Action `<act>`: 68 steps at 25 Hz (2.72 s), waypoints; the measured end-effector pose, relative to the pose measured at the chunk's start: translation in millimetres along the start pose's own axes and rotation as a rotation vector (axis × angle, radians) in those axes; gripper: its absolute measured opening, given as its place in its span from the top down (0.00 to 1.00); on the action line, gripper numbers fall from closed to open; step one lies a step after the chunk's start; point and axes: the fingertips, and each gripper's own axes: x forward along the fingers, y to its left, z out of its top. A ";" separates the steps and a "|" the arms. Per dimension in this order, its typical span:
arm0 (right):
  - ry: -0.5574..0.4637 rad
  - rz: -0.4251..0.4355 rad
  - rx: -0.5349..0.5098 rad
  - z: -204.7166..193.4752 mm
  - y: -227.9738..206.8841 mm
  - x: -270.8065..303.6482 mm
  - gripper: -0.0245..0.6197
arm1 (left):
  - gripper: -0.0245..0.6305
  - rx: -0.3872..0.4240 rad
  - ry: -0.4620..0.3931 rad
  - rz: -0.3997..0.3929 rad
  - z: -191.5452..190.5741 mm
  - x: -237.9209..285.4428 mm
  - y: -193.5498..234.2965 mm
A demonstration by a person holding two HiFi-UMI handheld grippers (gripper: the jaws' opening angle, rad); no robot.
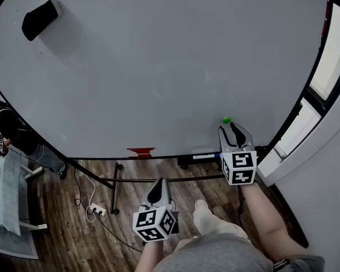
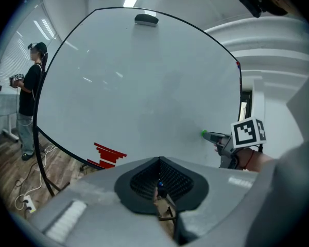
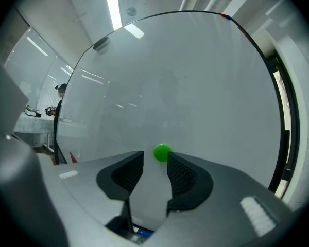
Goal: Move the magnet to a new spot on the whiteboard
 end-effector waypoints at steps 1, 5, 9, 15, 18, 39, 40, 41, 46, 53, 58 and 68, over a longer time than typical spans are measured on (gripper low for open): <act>0.000 -0.004 0.001 -0.7 -1.2 2.3 0.73 | 0.96 0.001 0.002 0.002 0.0 1.9 1.2; -0.001 -0.017 0.013 -4.0 -7.3 8.6 0.74 | 0.96 0.007 0.009 0.003 0.8 9.2 3.1; -0.009 -0.024 0.017 -2.6 -8.2 14.7 0.74 | 0.96 0.013 0.012 0.002 4.1 16.5 5.3; -0.019 -0.066 0.020 -0.1 -10.8 19.8 0.74 | 0.96 0.023 0.021 -0.006 2.2 22.9 1.2; -0.028 -0.086 0.021 0.2 -12.3 19.6 0.76 | 0.96 0.020 0.023 -0.002 2.3 24.1 3.7; -0.017 -0.070 0.021 4.4 -7.4 7.6 0.77 | 0.96 0.012 0.019 0.009 0.7 5.4 12.0; -0.016 -0.066 0.022 4.3 -5.3 4.8 0.77 | 0.96 0.012 0.017 0.009 0.5 3.0 11.9; -0.015 -0.063 0.024 4.0 -3.4 1.6 0.77 | 0.96 0.012 0.015 0.009 0.1 0.4 11.5; -0.024 -0.049 0.036 8.8 8.6 -17.5 0.77 | 0.96 0.000 0.000 0.017 -0.8 -14.5 12.7; -0.050 -0.019 0.038 22.3 27.6 -50.6 0.77 | 0.96 0.003 -0.023 0.027 -1.7 -44.2 10.4; -0.066 0.005 0.049 30.2 41.4 -71.9 0.77 | 0.96 0.002 -0.030 0.048 -5.3 -68.1 12.9; -0.078 0.049 0.034 43.3 60.7 -87.9 0.77 | 0.96 -0.023 -0.059 0.105 -5.0 -99.8 24.5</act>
